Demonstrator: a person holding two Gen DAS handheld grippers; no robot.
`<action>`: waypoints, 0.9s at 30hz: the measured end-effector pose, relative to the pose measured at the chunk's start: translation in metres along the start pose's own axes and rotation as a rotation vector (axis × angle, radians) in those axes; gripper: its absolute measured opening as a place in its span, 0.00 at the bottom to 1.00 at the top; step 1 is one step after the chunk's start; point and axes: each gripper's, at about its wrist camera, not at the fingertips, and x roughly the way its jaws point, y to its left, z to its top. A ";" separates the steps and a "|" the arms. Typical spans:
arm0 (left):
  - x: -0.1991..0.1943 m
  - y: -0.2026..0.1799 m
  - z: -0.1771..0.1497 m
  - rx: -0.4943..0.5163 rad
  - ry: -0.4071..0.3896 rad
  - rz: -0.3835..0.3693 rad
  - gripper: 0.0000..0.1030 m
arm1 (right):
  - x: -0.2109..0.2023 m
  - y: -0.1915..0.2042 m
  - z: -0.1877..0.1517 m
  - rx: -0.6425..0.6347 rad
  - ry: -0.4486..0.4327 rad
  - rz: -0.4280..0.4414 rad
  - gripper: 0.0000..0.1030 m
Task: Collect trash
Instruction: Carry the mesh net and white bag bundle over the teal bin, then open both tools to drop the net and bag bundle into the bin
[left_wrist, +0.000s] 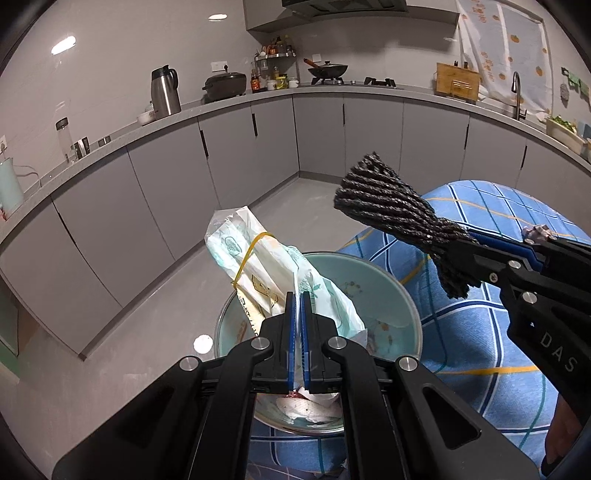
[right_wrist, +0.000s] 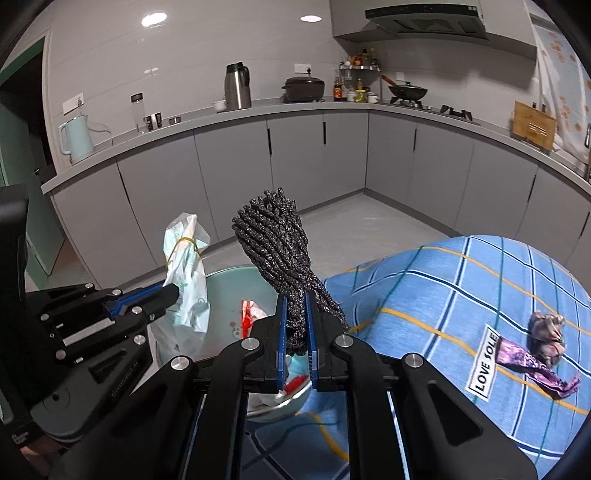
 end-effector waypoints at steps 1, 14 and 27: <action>0.001 0.002 0.000 -0.003 0.002 0.001 0.03 | 0.001 0.001 0.000 -0.001 0.001 0.003 0.10; 0.022 0.010 -0.009 -0.016 0.058 -0.007 0.05 | 0.028 0.006 -0.004 -0.009 0.041 0.042 0.11; 0.030 0.012 -0.018 -0.012 0.081 0.016 0.32 | 0.031 -0.007 -0.008 0.028 0.038 0.043 0.32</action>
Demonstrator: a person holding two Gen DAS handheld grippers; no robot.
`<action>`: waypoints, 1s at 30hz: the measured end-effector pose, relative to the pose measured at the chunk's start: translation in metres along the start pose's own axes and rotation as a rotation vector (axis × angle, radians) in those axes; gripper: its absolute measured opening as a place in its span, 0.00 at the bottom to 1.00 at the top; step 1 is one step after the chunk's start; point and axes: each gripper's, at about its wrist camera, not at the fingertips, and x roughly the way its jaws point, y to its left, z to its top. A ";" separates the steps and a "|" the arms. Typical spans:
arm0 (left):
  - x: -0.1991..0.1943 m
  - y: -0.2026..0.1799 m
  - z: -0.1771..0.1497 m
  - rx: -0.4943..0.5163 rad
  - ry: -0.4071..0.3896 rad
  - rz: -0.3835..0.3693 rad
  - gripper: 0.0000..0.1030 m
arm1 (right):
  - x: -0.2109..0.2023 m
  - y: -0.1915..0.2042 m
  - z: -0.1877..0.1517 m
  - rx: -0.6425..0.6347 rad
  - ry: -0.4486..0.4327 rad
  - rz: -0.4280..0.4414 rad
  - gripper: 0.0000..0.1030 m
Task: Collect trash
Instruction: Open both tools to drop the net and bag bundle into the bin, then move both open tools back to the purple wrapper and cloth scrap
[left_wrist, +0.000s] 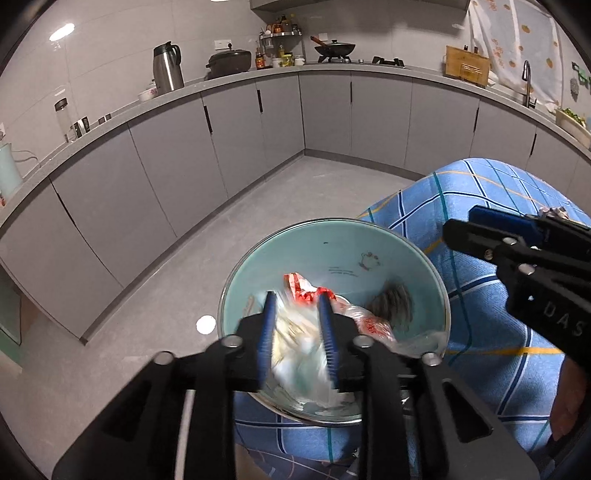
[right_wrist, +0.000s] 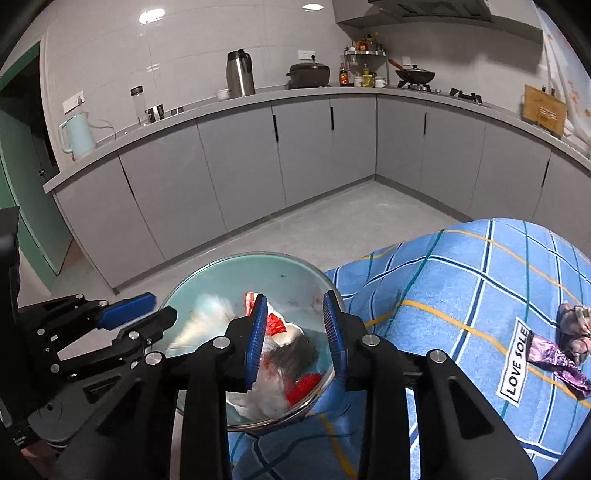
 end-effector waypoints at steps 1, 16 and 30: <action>-0.001 0.001 0.000 -0.003 -0.003 0.004 0.35 | -0.001 -0.001 0.000 0.004 -0.002 0.002 0.33; -0.015 -0.009 0.008 -0.007 -0.050 0.016 0.66 | -0.026 -0.028 -0.008 0.050 -0.026 -0.055 0.41; -0.012 -0.071 0.033 0.058 -0.073 -0.037 0.86 | -0.057 -0.082 -0.029 0.126 -0.039 -0.139 0.48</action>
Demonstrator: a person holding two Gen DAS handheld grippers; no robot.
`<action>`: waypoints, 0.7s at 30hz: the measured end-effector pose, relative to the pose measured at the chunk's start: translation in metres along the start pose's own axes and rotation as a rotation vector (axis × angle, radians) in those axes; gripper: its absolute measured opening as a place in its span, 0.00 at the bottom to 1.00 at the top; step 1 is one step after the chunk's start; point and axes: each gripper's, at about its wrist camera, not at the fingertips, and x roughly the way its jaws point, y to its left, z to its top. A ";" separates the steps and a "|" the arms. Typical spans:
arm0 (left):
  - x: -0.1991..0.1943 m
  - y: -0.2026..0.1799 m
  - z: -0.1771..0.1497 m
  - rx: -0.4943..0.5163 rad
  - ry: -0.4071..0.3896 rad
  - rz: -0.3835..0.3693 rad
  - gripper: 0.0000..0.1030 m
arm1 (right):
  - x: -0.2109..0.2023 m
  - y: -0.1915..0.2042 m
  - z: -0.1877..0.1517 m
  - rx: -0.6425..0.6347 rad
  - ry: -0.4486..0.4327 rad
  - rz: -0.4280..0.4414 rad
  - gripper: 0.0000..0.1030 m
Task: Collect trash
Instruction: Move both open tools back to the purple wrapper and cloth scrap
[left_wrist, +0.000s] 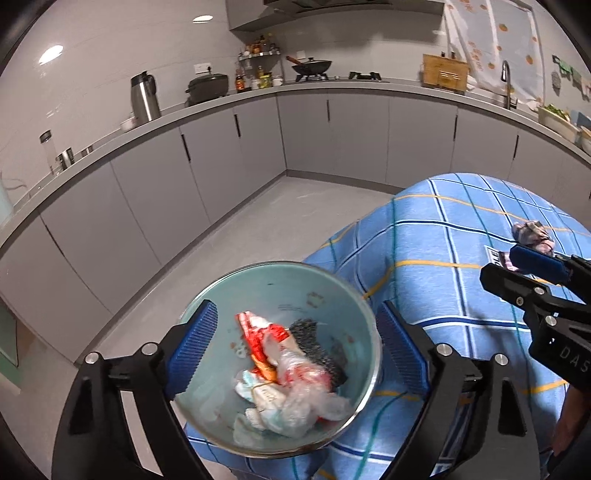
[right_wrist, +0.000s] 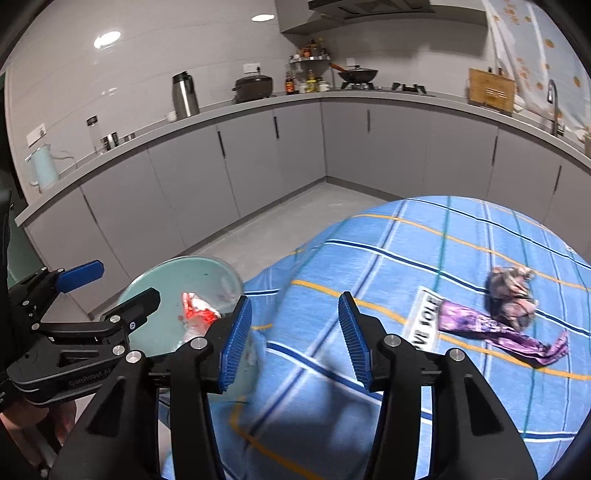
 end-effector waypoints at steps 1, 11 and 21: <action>0.001 -0.006 0.002 0.004 0.000 -0.012 0.86 | -0.002 -0.005 -0.001 0.005 -0.002 -0.008 0.49; 0.011 -0.062 0.013 0.063 -0.009 -0.074 0.92 | -0.020 -0.067 -0.014 0.075 -0.005 -0.119 0.51; 0.025 -0.110 0.025 0.107 -0.008 -0.124 0.94 | -0.033 -0.118 -0.029 0.127 0.008 -0.212 0.54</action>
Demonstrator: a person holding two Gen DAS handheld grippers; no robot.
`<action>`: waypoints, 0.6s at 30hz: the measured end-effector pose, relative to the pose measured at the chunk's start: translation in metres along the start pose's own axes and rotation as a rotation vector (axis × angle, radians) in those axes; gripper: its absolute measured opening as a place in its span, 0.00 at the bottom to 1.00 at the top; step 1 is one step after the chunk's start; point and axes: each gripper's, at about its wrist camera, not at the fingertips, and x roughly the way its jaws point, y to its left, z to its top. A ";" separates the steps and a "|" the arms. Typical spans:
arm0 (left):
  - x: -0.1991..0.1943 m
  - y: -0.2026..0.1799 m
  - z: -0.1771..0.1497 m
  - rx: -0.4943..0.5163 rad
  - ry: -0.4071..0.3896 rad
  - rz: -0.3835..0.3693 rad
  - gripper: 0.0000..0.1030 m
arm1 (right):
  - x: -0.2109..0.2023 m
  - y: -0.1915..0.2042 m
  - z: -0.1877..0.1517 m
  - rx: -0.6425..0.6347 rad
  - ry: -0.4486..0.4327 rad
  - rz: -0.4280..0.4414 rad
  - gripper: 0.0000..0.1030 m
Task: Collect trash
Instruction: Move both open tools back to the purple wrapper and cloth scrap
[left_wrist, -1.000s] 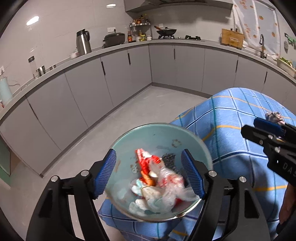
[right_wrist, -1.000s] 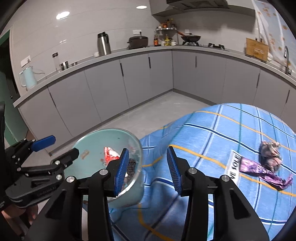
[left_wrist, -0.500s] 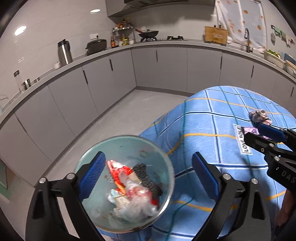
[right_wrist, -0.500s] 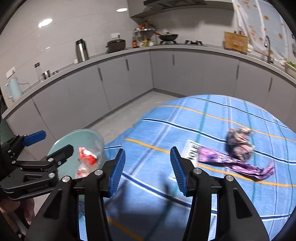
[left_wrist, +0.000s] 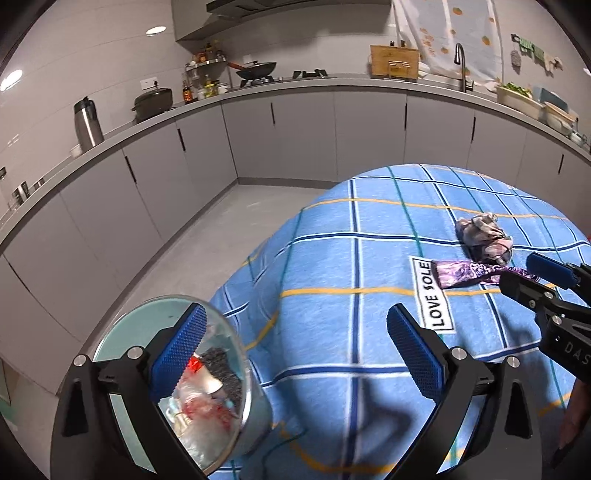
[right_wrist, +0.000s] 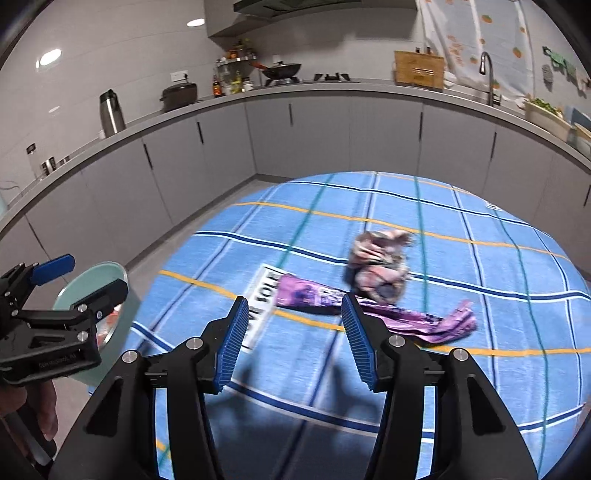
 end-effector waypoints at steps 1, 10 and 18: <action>0.002 -0.004 0.001 0.002 0.002 -0.004 0.94 | 0.000 -0.005 -0.001 0.000 0.002 -0.013 0.56; 0.015 -0.035 0.004 0.049 0.011 -0.029 0.95 | 0.006 -0.039 -0.002 0.028 0.030 -0.075 0.56; 0.025 -0.047 0.009 0.066 0.019 -0.028 0.95 | 0.019 -0.058 -0.003 0.016 0.076 -0.087 0.58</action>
